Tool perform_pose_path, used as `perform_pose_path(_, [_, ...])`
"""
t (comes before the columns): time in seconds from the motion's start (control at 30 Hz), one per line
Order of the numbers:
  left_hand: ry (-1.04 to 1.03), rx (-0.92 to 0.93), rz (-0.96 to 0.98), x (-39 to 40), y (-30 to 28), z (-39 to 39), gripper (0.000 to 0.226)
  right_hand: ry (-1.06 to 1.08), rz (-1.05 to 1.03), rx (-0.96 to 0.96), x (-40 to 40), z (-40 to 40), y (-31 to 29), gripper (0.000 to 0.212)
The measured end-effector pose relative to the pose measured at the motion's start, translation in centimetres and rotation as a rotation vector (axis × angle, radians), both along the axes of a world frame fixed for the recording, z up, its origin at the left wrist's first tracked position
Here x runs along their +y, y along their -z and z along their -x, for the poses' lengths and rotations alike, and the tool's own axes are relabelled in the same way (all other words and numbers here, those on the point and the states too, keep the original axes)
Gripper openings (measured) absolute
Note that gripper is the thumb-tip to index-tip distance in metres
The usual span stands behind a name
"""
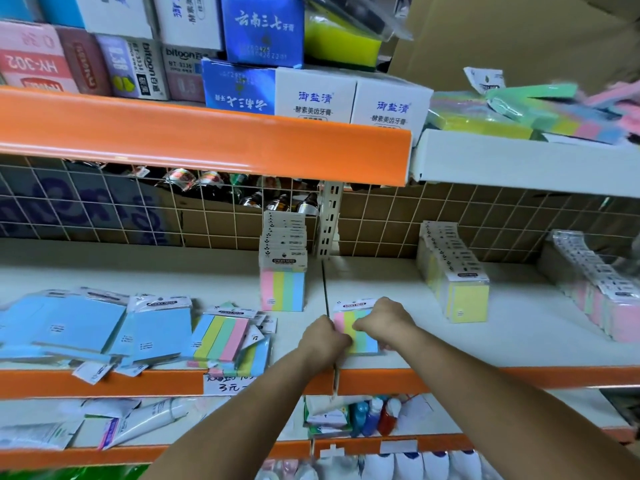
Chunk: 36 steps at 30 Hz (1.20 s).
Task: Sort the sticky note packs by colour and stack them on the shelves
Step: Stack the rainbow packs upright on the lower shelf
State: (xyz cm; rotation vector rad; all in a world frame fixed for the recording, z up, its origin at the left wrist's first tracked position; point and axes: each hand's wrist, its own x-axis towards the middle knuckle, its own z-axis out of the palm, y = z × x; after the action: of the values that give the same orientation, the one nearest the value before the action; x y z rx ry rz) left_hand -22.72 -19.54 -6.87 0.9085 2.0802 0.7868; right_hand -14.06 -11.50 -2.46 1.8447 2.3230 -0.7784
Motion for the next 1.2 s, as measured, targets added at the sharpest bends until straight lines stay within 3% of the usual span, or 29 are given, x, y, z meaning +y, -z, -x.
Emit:
perform_pose_path(0.07, [-0.136, -0.120, -0.065, -0.3, -0.3, 0.3, 0.020, -0.013, -0.061, 0.001, -0.5, 0.9, -0.7, 0.028])
perform_pose_path(0.17, [-0.298, -0.178, -0.147, -0.8, -1.1, 1.3, 0.034, -0.035, -0.106, 0.026, -1.2, 2.3, -1.7, 0.025])
perform_pose_path(0.3, [-0.370, -0.021, -0.204, -1.2, -1.9, 3.3, 0.037, -0.051, -0.132, 0.117, -2.4, 4.2, -2.7, 0.023])
perform_pose_path(0.5, [-0.361, 0.177, -0.353, -2.2, -2.5, 6.3, 0.019, -0.103, -0.174, 0.279, -3.6, 7.0, -2.2, 0.045])
perform_pose_path(0.73, [-0.352, 0.297, -0.259, -2.7, -1.7, 9.6, 0.015, -0.234, -0.206, 0.274, -3.9, 9.3, 0.0, 0.042])
perform_pose_path(1.07, [-0.243, 0.383, -0.082, -2.6, -0.3, 12.2, 0.015, -0.252, -0.227, 0.176, -2.8, 11.1, 1.8, 0.038])
perform_pose_path(1.2, [-0.186, 0.498, 0.001, -2.8, -0.8, 12.7, 0.006, -0.234, -0.227, 0.162, -2.8, 11.1, 1.5, 0.041])
